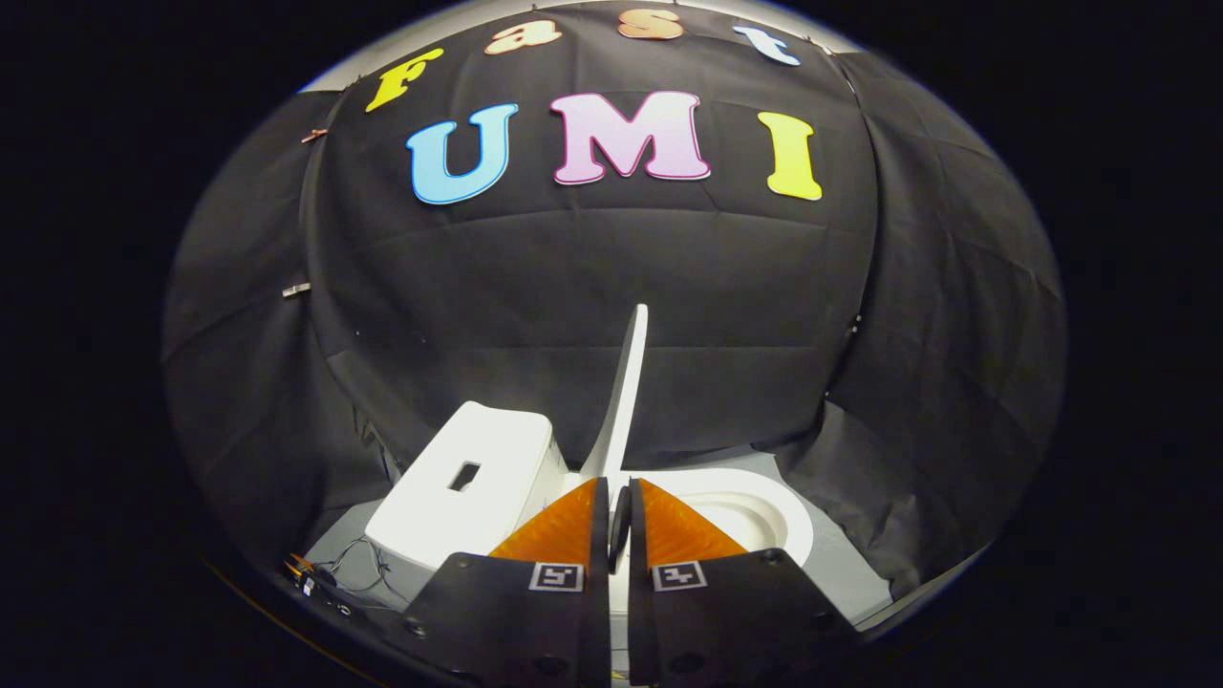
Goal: Open the toilet lid.
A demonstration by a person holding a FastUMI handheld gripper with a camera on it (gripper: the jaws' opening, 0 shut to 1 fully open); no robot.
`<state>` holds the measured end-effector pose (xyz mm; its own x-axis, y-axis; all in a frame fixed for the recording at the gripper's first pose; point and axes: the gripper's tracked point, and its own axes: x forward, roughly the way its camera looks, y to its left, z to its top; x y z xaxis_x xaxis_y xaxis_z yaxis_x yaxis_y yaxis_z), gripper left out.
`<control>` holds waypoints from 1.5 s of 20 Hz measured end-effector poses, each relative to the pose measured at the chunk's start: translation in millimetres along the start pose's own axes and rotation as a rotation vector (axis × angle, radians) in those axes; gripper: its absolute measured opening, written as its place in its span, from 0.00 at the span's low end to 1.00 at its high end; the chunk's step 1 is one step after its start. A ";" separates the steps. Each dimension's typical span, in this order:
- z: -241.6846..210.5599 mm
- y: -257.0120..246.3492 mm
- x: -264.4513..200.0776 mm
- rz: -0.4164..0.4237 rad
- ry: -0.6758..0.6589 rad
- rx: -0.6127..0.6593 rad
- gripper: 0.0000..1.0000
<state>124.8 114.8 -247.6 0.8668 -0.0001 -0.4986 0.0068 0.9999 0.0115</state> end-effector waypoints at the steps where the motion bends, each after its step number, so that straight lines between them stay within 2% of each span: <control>1: 0.6 7.8 0.2 -0.004 -0.007 -0.017 0.12; 13: -0.9 108.3 3.7 0.013 -0.054 -0.152 0.12; 21: -14.1 161.6 8.0 0.063 -0.048 -0.221 0.12; 27: -17.9 177.4 9.7 0.070 -0.056 -0.272 0.12; 30: -14.4 165.1 8.1 0.036 -0.072 -0.274 0.12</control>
<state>125.8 280.1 -262.2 0.8973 0.0446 -0.4391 -0.1516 0.9655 -0.2116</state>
